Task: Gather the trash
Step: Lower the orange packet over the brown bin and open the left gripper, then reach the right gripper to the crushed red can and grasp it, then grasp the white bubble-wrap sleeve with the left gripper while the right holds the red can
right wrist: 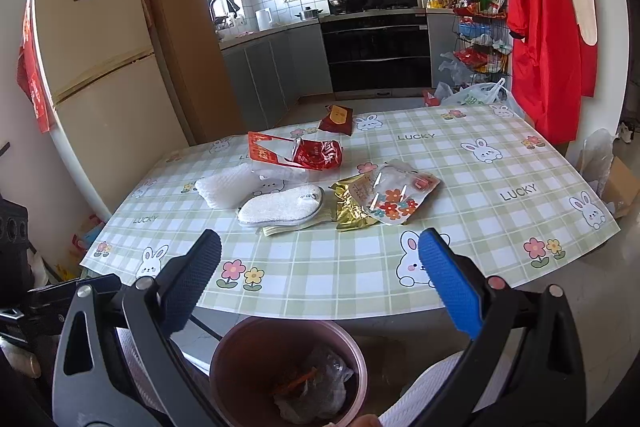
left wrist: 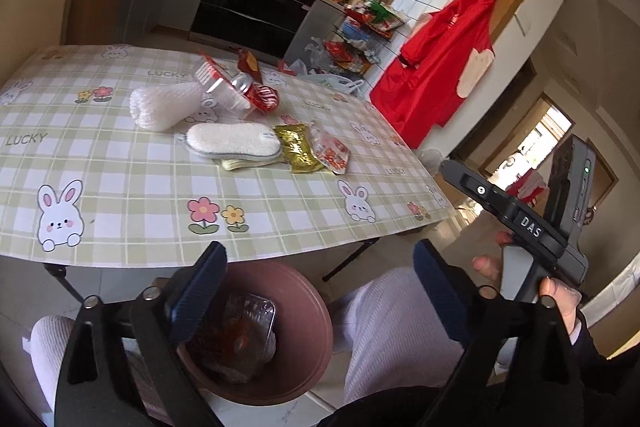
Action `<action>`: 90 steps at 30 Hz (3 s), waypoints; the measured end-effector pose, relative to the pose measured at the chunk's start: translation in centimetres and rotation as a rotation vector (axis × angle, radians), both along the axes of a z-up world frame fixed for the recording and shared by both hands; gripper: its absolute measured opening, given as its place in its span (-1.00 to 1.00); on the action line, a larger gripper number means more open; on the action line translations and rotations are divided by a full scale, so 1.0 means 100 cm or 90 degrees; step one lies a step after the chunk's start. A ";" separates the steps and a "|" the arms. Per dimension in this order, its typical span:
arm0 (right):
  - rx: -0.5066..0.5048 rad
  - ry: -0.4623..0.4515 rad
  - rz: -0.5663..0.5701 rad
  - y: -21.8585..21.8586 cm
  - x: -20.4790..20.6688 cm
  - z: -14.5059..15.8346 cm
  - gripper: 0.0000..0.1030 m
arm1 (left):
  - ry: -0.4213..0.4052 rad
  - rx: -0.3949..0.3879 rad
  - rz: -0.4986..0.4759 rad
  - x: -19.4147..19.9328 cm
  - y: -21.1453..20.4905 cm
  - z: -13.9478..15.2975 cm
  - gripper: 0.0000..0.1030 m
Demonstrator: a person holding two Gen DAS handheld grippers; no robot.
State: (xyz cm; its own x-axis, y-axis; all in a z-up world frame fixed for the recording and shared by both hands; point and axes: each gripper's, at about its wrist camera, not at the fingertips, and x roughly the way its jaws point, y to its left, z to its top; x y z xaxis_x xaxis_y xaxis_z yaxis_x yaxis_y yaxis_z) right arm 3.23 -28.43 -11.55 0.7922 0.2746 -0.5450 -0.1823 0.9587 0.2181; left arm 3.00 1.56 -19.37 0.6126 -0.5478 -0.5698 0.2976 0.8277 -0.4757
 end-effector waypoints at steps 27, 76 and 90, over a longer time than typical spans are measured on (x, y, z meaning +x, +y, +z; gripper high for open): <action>-0.064 0.078 0.020 -0.005 0.034 -0.047 0.89 | -0.107 0.201 0.111 0.053 0.041 -0.002 0.89; 0.041 0.304 0.130 0.117 0.400 -0.126 -0.09 | 0.054 0.052 0.126 0.329 0.076 -0.035 -0.08; -0.006 0.244 0.142 0.116 0.390 -0.108 -0.58 | 0.060 0.046 0.111 0.340 0.065 -0.033 -0.08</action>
